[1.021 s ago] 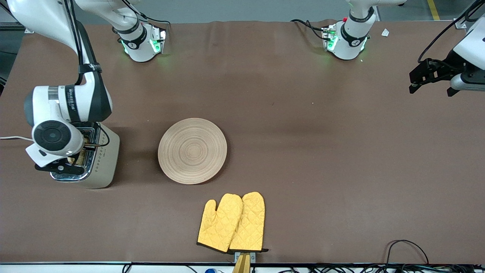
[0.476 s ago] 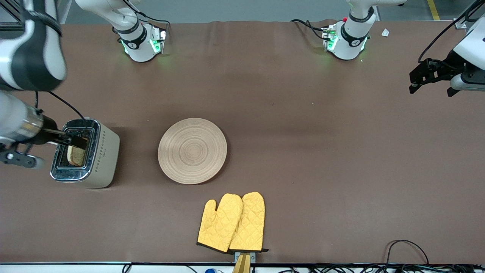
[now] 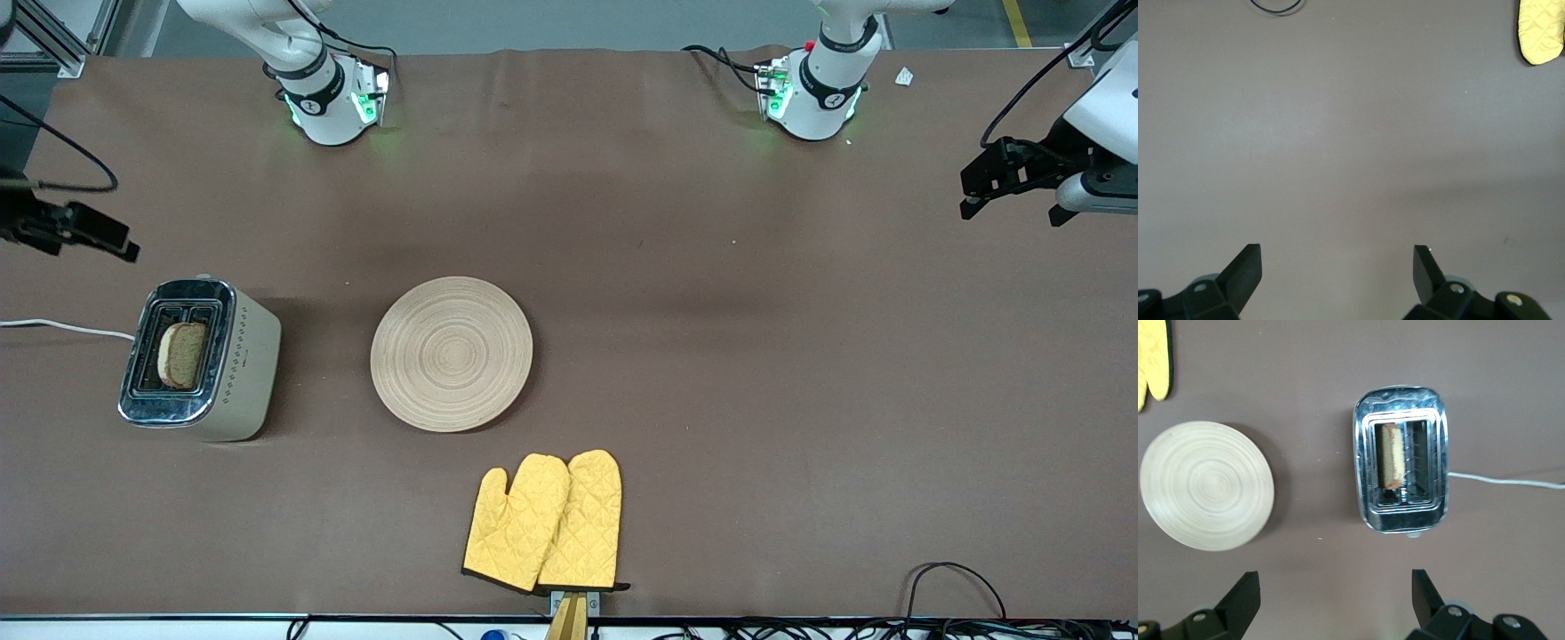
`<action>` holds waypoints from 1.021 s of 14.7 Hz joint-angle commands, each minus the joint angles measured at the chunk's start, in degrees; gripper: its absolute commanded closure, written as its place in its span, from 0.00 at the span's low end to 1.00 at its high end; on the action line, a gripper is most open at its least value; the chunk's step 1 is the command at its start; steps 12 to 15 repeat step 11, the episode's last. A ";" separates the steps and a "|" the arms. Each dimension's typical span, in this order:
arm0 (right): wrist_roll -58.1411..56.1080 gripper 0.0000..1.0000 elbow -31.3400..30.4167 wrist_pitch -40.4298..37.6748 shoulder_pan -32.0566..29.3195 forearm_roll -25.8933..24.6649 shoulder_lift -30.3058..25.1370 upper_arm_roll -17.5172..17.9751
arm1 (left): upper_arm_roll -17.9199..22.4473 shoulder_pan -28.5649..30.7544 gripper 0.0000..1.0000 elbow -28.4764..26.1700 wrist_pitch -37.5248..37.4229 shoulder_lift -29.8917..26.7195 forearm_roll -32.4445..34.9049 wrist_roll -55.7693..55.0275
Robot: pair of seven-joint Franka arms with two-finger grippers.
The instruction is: Move plate and put bread in toaster
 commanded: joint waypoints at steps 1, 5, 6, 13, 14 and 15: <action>-5.30 0.00 -2.06 1.49 -0.41 -1.94 -0.40 0.44 | -0.08 0.16 0.00 0.99 -0.26 0.38 -0.66 0.42; -5.30 0.00 -1.97 1.58 0.20 -2.12 -0.22 0.61 | 0.01 0.33 0.00 1.07 -0.27 0.38 -0.66 0.25; -5.30 0.00 -1.97 1.67 0.20 -2.03 -0.14 0.61 | -0.08 0.24 0.00 1.07 -0.27 0.47 -0.40 0.25; -5.39 0.00 -1.71 1.76 0.82 -2.12 -0.14 0.70 | 0.01 -0.19 0.00 3.61 -0.35 1.26 0.22 0.42; -5.39 0.00 -1.71 1.76 0.82 -2.12 -0.14 0.70 | 0.01 -0.19 0.00 3.61 -0.35 1.26 0.22 0.42; -5.39 0.00 -1.71 1.76 0.82 -2.12 -0.14 0.70 | 0.01 -0.19 0.00 3.61 -0.35 1.26 0.22 0.42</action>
